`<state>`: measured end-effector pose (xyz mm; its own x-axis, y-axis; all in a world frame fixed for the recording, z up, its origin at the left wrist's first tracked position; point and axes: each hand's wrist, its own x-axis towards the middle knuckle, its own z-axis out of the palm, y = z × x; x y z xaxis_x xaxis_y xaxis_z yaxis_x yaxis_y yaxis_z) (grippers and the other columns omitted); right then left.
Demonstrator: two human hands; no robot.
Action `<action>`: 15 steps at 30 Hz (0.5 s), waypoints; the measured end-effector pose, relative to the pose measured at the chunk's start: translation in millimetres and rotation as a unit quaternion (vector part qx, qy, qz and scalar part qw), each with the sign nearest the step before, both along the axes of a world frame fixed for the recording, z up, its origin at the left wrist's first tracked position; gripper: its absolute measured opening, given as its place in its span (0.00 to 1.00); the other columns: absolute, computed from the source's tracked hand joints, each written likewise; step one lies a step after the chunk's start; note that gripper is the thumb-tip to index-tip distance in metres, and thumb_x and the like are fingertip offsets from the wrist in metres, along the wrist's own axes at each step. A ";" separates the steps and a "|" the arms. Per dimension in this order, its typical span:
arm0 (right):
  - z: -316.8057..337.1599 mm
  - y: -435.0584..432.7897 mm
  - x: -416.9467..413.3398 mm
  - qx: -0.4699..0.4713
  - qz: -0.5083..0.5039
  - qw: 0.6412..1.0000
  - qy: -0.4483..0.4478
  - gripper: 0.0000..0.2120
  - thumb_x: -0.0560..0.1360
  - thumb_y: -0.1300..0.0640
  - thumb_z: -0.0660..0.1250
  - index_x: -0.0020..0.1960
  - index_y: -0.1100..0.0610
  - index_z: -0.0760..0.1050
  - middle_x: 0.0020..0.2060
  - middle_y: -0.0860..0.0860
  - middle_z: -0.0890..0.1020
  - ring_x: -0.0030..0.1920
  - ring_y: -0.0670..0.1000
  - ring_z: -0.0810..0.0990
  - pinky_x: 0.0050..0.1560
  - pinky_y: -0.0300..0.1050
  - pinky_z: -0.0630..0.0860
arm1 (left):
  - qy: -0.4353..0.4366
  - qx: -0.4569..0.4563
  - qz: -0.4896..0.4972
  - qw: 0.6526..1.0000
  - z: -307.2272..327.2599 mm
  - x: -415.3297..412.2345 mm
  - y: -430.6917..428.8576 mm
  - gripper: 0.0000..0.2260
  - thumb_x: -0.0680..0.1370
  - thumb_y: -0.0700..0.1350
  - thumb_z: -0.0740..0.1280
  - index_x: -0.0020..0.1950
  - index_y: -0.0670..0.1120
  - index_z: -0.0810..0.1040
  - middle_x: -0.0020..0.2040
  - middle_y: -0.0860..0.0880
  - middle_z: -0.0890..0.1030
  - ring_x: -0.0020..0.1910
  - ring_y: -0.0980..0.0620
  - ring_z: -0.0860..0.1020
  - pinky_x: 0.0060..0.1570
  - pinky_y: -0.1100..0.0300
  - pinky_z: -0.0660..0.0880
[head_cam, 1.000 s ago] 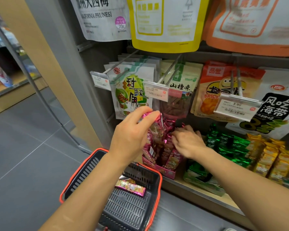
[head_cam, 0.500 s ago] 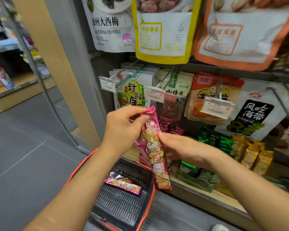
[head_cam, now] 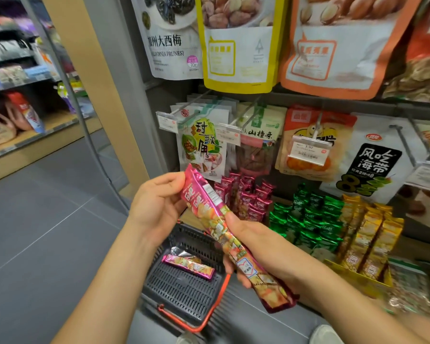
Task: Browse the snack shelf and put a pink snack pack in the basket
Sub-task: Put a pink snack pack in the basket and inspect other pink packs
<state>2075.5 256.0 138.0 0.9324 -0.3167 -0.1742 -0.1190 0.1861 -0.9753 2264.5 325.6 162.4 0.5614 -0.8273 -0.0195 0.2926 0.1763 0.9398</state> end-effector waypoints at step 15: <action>-14.5 10.8 3.4 -0.338 -0.168 0.920 0.106 0.22 0.72 0.27 0.51 0.42 0.45 0.68 0.31 0.48 0.78 0.31 0.49 0.78 0.37 0.51 0.76 | -0.211 0.014 0.045 0.976 -3.1 -8.6 1.7 0.02 0.74 0.45 0.73 0.43 0.49 0.87 0.41 0.47 0.86 0.42 0.52 0.84 0.40 0.66 0.78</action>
